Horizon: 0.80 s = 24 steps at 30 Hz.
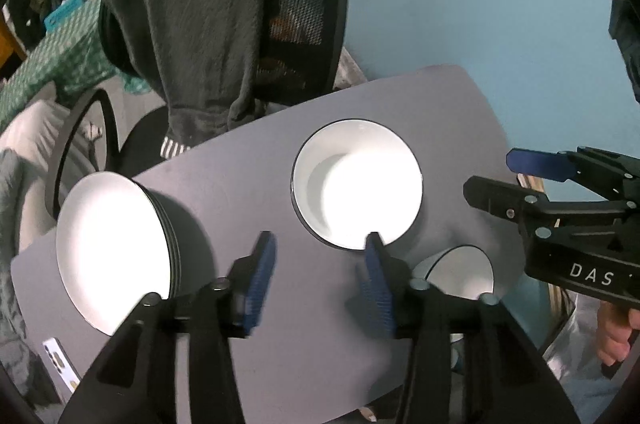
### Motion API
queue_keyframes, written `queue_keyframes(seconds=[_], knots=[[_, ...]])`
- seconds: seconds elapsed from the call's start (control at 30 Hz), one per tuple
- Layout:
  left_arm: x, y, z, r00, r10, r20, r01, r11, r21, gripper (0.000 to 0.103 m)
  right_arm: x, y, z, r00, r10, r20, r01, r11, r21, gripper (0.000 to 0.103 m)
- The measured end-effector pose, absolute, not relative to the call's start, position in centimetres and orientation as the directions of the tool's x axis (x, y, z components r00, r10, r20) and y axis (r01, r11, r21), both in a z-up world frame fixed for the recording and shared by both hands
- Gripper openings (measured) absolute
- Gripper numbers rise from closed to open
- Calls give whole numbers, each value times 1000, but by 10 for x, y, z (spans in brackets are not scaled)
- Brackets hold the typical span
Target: Organize plates and bowls
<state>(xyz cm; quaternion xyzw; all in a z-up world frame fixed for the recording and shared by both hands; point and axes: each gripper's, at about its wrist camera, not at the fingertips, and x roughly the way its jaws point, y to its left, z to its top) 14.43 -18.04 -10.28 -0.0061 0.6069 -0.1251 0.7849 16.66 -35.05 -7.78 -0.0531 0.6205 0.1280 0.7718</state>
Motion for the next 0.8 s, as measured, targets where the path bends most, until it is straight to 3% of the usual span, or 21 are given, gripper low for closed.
queue_keyframes(seconds=[0.8], knots=[[103, -228, -118, 133, -270, -954, 372, 906, -204, 54, 103, -408, -89, 158, 106, -982, -44, 994, 100, 60]])
